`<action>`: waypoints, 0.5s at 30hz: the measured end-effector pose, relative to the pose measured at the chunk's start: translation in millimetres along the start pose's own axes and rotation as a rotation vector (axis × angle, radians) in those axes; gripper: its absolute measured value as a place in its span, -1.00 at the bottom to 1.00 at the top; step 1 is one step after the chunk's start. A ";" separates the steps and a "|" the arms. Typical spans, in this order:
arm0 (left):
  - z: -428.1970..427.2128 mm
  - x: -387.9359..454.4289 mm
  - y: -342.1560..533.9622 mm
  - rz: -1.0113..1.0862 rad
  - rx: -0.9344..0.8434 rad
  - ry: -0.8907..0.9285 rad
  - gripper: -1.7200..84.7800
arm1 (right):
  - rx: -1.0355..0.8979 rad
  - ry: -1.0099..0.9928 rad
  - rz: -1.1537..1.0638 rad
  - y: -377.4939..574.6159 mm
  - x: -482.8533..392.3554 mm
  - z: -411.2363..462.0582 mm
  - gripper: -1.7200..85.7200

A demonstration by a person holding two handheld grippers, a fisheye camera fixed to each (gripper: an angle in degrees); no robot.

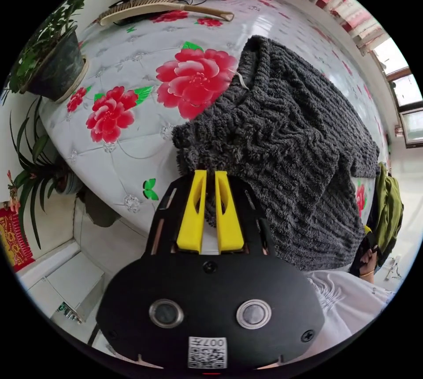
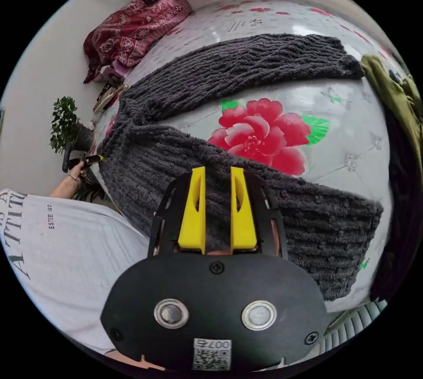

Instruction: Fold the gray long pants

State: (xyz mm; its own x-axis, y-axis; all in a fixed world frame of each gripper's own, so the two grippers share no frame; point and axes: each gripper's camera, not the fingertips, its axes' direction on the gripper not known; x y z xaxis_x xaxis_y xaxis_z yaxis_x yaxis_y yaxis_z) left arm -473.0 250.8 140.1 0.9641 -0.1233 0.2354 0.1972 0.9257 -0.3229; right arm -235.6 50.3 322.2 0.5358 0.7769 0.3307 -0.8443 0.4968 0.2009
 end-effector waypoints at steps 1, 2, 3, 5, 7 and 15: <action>-11.1 -7.8 10.9 -0.007 0.035 0.026 -0.86 | 0.033 -0.008 0.031 8.6 7.5 -14.6 -0.73; -16.3 -12.3 17.0 -0.020 0.047 0.027 -0.86 | 0.094 -0.026 0.105 29.3 25.5 -42.1 -0.72; -25.9 -22.1 29.5 -0.052 0.066 0.015 -0.83 | 0.154 -0.048 0.197 54.3 47.6 -67.0 -0.71; -40.8 -42.3 52.2 -0.067 0.120 0.080 -0.73 | 0.233 -0.092 0.369 97.9 86.2 -97.4 -0.70; -43.0 -58.9 59.7 -0.079 0.121 0.198 -0.68 | 0.330 -0.124 0.557 145.5 126.0 -121.2 -0.70; 0.9 -53.2 34.3 -0.055 -0.058 0.213 -0.75 | 0.414 -0.162 1.004 230.4 219.7 -131.5 -0.73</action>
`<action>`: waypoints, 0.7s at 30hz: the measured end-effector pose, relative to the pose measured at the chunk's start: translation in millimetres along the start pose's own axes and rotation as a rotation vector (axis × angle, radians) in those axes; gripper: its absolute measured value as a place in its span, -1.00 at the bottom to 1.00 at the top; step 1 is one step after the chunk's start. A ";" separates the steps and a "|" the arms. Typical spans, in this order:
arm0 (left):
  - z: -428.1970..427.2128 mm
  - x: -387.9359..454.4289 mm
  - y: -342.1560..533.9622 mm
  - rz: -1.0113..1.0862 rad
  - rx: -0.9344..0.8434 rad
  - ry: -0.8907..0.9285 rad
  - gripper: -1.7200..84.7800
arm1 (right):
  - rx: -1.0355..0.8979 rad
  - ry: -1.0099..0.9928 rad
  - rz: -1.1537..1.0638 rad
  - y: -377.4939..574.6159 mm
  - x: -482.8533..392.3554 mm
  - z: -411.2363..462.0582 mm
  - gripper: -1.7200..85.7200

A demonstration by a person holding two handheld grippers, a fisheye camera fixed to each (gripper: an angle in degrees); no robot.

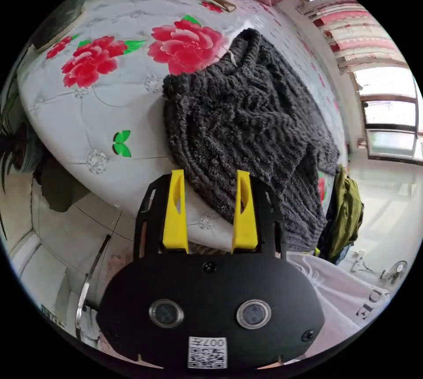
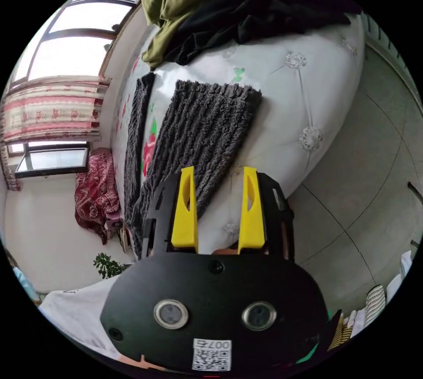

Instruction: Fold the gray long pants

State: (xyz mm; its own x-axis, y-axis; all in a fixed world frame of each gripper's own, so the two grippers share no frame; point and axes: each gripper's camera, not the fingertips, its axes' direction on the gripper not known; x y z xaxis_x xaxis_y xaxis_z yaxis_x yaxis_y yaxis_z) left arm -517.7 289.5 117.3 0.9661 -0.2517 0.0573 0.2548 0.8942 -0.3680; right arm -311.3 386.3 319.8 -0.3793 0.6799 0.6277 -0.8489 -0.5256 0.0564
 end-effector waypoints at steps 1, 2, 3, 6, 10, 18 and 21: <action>2.5 12.1 -3.8 0.070 0.000 -0.093 -0.80 | 0.020 0.024 0.008 -1.6 -0.3 -2.3 -0.74; 5.4 16.2 -5.9 0.096 -0.011 -0.096 -0.83 | 0.021 0.065 0.035 -6.5 -0.5 -3.5 -0.75; 10.5 20.5 -10.9 0.107 -0.039 -0.084 -0.85 | 0.023 0.076 0.053 -11.6 -2.0 -6.2 -0.76; 9.1 24.2 -20.3 0.126 -0.028 -0.008 -0.89 | -0.019 0.103 0.031 -26.9 -8.0 -12.6 -0.79; -15.4 6.5 -20.4 0.062 0.059 0.159 -0.92 | -0.060 0.068 0.013 -41.3 -6.8 -23.0 -0.84; -43.9 -32.3 -1.7 0.005 0.117 0.289 -0.95 | -0.129 -0.087 -0.005 -48.9 -2.5 -14.7 -0.94; -50.3 -37.2 3.2 -0.010 0.142 0.344 -0.96 | -0.120 -0.326 0.003 -46.2 4.1 -23.7 -0.96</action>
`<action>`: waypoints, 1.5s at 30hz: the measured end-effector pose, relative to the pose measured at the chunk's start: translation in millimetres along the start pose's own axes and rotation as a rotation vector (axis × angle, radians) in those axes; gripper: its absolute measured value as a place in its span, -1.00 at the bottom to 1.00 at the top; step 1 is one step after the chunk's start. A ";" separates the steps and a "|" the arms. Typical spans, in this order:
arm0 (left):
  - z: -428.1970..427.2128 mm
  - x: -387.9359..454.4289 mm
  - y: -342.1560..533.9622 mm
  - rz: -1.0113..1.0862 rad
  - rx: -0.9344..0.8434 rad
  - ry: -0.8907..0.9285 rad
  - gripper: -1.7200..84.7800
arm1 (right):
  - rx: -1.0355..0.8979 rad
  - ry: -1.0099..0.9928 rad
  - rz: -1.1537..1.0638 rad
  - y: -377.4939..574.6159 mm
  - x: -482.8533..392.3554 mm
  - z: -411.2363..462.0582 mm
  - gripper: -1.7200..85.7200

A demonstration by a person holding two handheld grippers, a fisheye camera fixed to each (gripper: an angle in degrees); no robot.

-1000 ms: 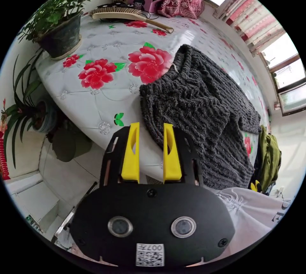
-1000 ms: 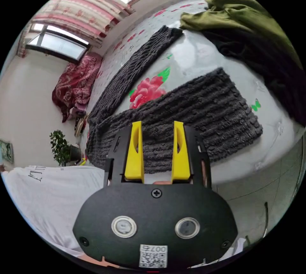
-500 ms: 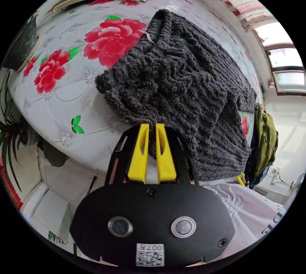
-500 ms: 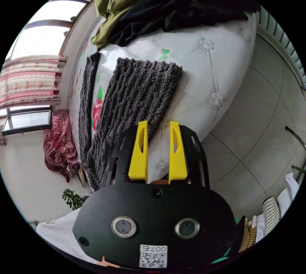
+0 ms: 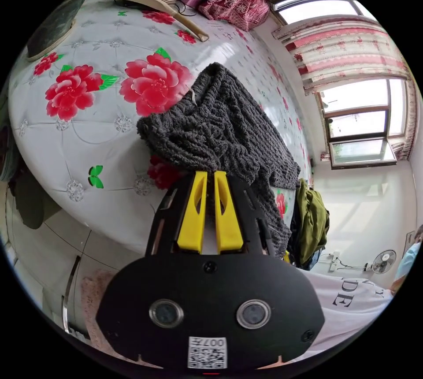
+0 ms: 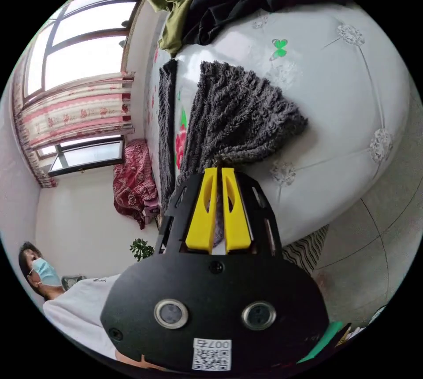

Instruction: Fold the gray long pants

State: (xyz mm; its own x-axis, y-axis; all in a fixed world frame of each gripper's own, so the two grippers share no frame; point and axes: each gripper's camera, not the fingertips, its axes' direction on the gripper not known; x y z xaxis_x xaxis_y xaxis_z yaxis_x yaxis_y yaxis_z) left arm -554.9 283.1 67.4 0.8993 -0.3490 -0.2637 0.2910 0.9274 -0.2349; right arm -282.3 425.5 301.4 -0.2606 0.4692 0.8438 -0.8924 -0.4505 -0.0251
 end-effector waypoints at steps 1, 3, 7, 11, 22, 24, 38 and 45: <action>-4.4 1.4 0.8 -0.002 0.016 0.026 -0.96 | 0.029 -0.055 -0.007 1.9 -1.8 -5.8 -0.96; -13.0 6.6 0.7 0.008 0.047 0.064 -0.96 | 0.170 -0.254 -0.092 11.0 -22.8 -34.9 -0.96; -40.9 31.3 -3.1 0.039 0.189 0.098 -0.97 | 0.223 -0.290 -0.314 17.3 -85.1 -62.0 -0.96; -48.6 66.1 -17.5 0.088 0.290 0.119 -0.97 | 0.310 -0.314 -0.459 20.0 -143.5 -65.8 -0.96; 107.1 166.0 -208.6 0.019 0.240 -0.041 -0.90 | 0.319 -0.018 -0.517 -116.2 -279.1 131.1 -0.95; 136.1 171.1 -233.9 -0.002 0.259 -0.071 -0.86 | 0.268 0.017 -0.514 -162.8 -288.9 204.0 -0.93; 175.8 158.7 -144.5 0.214 0.121 -0.384 -0.71 | -0.460 0.000 -0.973 41.3 -192.4 442.0 -0.82; 259.1 164.7 -143.7 0.234 -0.051 -0.536 -0.68 | -0.846 0.013 -1.069 193.1 -145.4 569.1 -0.79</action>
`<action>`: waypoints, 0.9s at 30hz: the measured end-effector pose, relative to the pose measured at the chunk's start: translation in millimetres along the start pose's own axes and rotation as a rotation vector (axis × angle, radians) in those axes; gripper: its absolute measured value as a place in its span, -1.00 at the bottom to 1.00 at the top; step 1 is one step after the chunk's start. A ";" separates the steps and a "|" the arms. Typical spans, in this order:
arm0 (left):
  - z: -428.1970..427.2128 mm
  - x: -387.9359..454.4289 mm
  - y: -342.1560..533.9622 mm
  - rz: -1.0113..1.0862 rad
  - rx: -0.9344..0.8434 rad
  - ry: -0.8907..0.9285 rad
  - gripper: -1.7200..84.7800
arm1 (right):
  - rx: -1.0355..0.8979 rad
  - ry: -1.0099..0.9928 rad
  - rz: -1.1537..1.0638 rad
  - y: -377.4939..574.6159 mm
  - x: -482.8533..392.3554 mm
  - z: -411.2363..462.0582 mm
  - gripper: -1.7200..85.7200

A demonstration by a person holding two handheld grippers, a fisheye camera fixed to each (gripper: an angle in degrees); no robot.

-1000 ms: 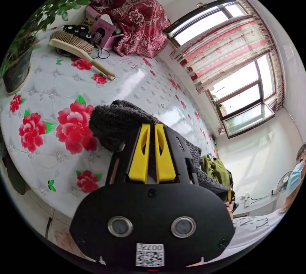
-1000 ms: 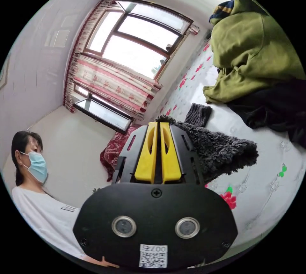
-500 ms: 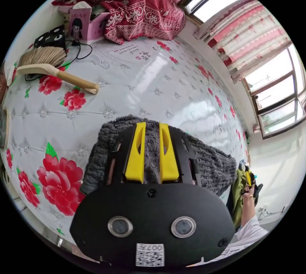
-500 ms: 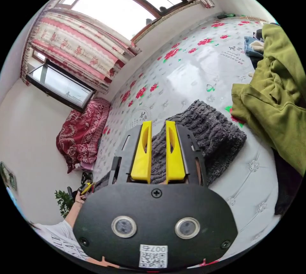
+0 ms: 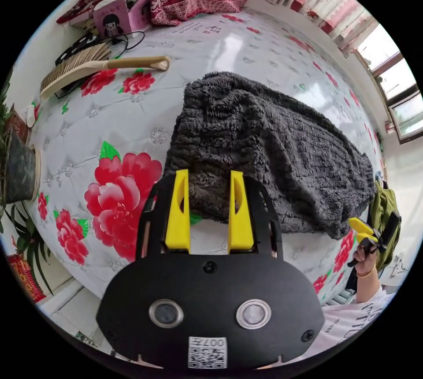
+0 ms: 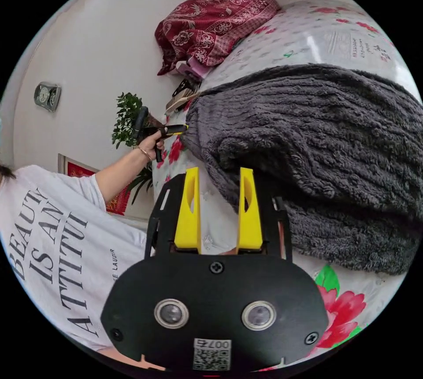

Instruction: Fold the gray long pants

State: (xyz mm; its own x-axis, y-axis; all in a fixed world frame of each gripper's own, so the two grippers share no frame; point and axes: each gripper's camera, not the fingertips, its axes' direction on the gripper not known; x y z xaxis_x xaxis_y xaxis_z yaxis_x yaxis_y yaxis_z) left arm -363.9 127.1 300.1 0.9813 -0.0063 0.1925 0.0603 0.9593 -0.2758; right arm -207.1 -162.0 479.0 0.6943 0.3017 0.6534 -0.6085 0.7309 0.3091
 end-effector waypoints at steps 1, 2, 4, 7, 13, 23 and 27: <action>8.2 13.5 -3.1 0.038 -0.008 -0.066 -0.70 | -0.012 0.015 -0.001 -3.4 0.5 10.2 -0.79; 12.5 27.9 -5.7 0.093 -0.017 -0.140 -0.72 | -0.026 0.028 0.003 -11.0 3.0 27.5 -0.81; 14.0 42.7 -8.8 0.141 -0.040 -0.186 -0.75 | -0.071 0.052 -0.004 -20.0 7.3 52.0 -0.86; 7.2 46.3 -1.3 0.178 -0.032 -0.257 -0.77 | -0.176 0.062 -0.006 -14.6 14.3 76.9 -0.93; -4.0 -20.2 57.3 0.056 -0.071 -0.340 -0.77 | -0.197 -0.085 -0.206 57.9 -65.9 80.7 -0.95; -67.7 -111.5 175.4 -0.305 -0.012 -0.402 -0.70 | -0.167 -0.204 -0.135 77.5 -23.9 55.7 -0.84; -108.5 -28.4 192.8 -0.050 0.137 -0.356 -0.70 | 0.256 0.099 0.214 109.5 93.0 -100.1 -0.79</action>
State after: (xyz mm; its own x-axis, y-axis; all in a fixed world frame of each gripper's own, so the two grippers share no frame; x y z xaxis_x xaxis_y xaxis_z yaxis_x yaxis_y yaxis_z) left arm -360.3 281.6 139.4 0.8513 0.0210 0.5243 0.0583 0.9892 -0.1342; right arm -170.7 7.4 504.4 0.5668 0.4983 0.6560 -0.8123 0.4711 0.3440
